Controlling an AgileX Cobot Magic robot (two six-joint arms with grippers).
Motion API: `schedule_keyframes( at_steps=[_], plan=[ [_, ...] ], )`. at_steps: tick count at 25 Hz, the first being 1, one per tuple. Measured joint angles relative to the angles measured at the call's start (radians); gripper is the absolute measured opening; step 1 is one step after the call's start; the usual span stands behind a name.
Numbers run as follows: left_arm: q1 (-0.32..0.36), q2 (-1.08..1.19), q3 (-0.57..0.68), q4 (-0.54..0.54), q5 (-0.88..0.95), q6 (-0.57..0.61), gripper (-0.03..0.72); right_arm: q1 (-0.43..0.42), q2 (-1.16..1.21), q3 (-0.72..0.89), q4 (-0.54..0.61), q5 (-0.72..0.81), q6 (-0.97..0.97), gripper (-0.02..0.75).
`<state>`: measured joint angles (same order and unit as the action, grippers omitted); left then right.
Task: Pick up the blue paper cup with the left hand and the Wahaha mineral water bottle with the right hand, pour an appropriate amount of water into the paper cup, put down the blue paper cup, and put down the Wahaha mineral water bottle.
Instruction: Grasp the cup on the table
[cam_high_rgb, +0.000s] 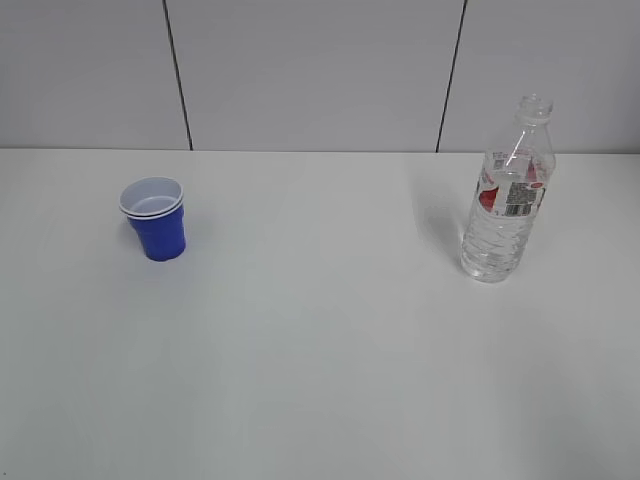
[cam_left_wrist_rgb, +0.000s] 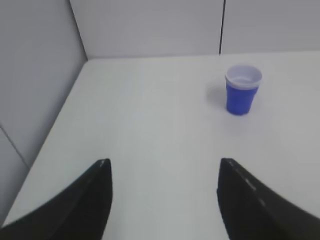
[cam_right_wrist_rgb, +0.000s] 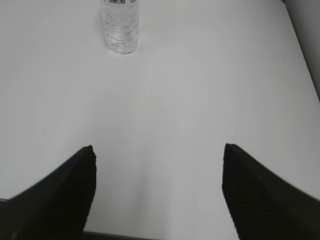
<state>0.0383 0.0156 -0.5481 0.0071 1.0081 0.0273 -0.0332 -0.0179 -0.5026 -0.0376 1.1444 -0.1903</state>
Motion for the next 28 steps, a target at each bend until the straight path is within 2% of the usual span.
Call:
schedule_keyframes(
  at_steps=[12, 28],
  plan=[
    [0.000, 0.009, -0.004, -0.026, -0.516, 0.000, 0.499, 0.000, 0.000, 0.000, 0.000, 0.000, 0.000, 0.587],
    [-0.023, 0.250, 0.015, -0.084, -0.864, 0.000, 0.499, 0.004, 0.000, 0.000, -0.004, 0.000, 0.000, 0.587]
  ],
)
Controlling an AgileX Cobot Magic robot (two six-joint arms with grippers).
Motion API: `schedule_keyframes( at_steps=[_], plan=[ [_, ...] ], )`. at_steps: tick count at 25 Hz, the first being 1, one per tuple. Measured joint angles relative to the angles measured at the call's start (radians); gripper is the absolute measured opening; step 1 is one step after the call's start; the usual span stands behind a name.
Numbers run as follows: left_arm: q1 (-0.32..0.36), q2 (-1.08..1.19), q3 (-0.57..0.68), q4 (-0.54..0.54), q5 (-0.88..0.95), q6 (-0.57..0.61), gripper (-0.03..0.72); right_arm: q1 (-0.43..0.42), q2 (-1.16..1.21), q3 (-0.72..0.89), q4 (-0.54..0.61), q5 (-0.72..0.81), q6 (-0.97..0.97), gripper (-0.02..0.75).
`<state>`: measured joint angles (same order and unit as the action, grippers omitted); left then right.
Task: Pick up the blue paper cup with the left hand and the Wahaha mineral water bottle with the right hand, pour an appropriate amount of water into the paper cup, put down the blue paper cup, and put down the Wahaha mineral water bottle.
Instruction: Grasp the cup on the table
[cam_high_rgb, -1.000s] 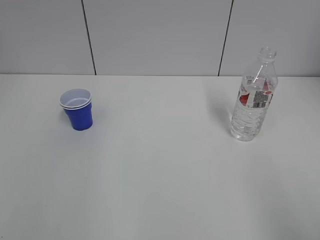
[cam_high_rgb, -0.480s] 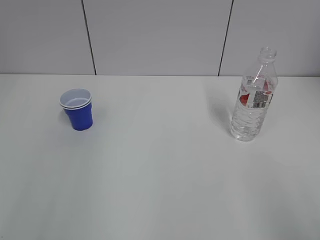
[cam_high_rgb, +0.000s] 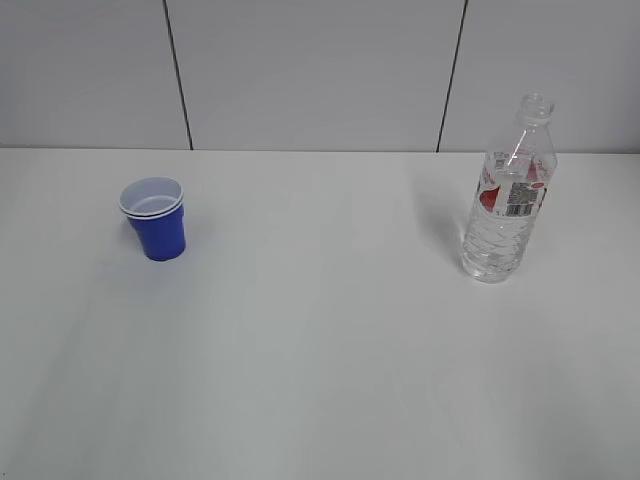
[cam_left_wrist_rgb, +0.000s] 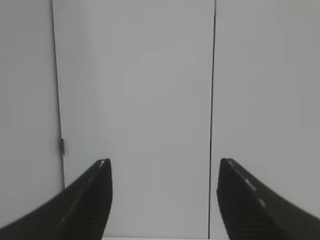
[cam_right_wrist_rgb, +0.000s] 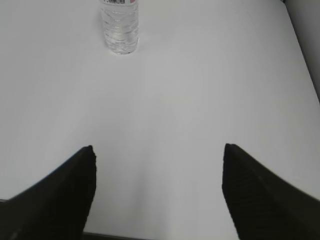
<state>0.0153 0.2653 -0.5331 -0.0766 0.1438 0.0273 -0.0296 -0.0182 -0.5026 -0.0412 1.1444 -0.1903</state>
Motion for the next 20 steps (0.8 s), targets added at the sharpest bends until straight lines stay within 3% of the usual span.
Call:
schedule_keyframes(
  at_steps=[6, 14, 20],
  plan=[
    [-0.015, 0.191, 0.001, 0.012, -0.222, 0.000, 0.499, 0.000, -0.002, 0.000, 0.002, 0.000, 0.000, 0.587],
    [-0.219, 0.491, 0.002, 0.162, -0.481, 0.000, 0.499, 0.000, -0.002, 0.000, 0.000, 0.000, 0.000, 0.587],
    [-0.240, 0.670, 0.002, 0.145, -0.621, 0.000, 0.499, 0.000, -0.002, 0.000, 0.000, 0.000, 0.000, 0.587]
  ],
)
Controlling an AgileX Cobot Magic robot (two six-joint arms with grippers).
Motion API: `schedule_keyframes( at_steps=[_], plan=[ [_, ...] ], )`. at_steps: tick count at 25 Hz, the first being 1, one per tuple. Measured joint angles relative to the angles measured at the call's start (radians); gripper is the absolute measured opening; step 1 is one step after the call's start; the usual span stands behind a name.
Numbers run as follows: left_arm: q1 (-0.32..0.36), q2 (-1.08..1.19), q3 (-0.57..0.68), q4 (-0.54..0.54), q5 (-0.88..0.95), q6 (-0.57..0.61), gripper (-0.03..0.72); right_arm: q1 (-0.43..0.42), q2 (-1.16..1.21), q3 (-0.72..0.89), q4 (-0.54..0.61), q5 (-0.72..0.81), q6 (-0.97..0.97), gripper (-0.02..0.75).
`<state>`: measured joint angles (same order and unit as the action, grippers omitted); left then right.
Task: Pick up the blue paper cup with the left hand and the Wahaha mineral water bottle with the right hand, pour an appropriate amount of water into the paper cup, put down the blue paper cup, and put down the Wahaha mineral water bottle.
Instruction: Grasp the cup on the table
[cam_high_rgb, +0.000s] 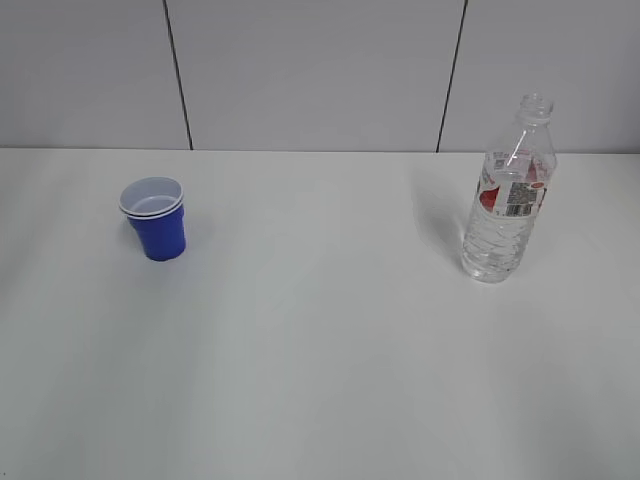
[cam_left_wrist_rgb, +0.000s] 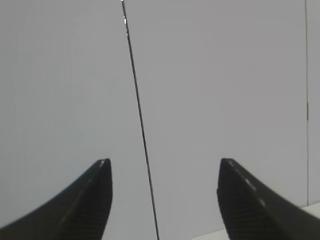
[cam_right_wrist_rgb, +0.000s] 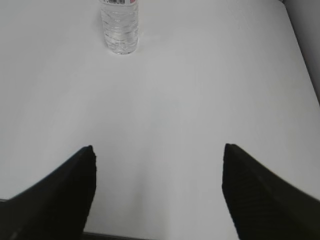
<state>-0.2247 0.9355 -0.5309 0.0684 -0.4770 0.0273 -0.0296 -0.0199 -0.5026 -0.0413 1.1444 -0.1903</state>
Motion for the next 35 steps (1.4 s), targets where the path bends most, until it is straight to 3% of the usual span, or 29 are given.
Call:
schedule_keyframes(
  at_steps=[16, 24, 35],
  plan=[
    [0.000, 0.454, 0.005, -0.030, -0.417, 0.000, 0.499, 0.000, 0.000, 0.000, -0.003, 0.000, 0.000, 0.587],
    [0.000, 0.564, 0.147, -0.098, -0.643, 0.025, 0.499, 0.000, 0.000, 0.000, -0.003, 0.000, 0.000, 0.587],
    [0.000, 0.785, 0.171, -0.134, -0.659, 0.027, 0.499, 0.000, 0.000, 0.000, -0.003, 0.000, 0.000, 0.587]
  ],
)
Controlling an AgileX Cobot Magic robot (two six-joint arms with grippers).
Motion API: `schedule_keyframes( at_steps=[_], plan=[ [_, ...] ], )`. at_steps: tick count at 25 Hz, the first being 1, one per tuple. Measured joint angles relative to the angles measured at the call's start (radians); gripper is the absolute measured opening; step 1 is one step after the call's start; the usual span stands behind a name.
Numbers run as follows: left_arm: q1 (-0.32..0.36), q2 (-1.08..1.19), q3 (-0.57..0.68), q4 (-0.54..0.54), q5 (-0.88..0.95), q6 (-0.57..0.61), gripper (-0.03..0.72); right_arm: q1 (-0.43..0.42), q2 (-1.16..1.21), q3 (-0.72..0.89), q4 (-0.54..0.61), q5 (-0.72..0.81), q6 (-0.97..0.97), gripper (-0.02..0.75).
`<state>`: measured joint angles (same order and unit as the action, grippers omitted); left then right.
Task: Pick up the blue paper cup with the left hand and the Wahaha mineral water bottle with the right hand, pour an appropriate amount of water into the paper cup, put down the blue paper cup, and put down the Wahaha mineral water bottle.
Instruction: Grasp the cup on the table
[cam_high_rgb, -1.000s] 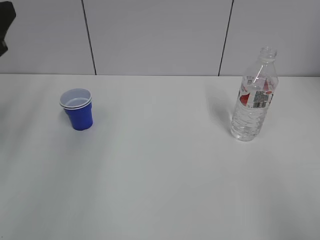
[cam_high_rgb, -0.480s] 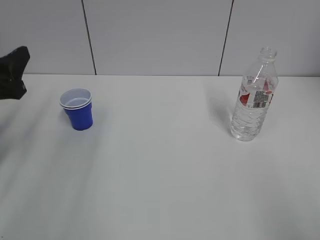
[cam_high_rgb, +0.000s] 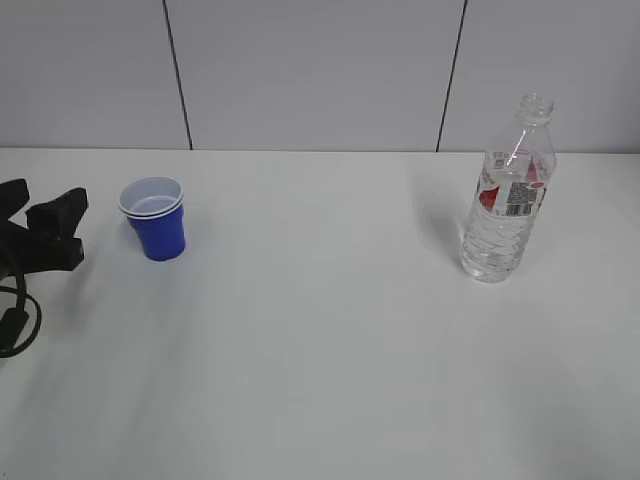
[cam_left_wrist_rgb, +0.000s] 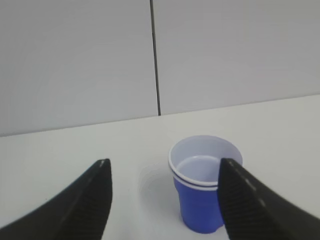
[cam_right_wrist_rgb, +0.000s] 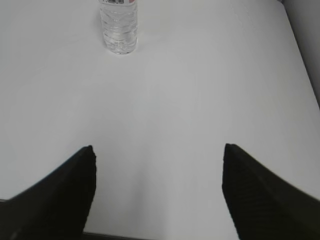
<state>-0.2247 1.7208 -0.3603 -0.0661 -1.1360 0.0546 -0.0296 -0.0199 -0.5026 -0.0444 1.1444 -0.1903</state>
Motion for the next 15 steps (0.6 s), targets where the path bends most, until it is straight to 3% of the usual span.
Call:
schedule_keyframes(
  at_steps=[15],
  plan=[
    [0.000, 0.229, -0.040, 0.066, -0.004, 0.001, 0.503, 0.000, 0.000, 0.000, 0.004, 0.000, 0.000, 0.587]
  ],
)
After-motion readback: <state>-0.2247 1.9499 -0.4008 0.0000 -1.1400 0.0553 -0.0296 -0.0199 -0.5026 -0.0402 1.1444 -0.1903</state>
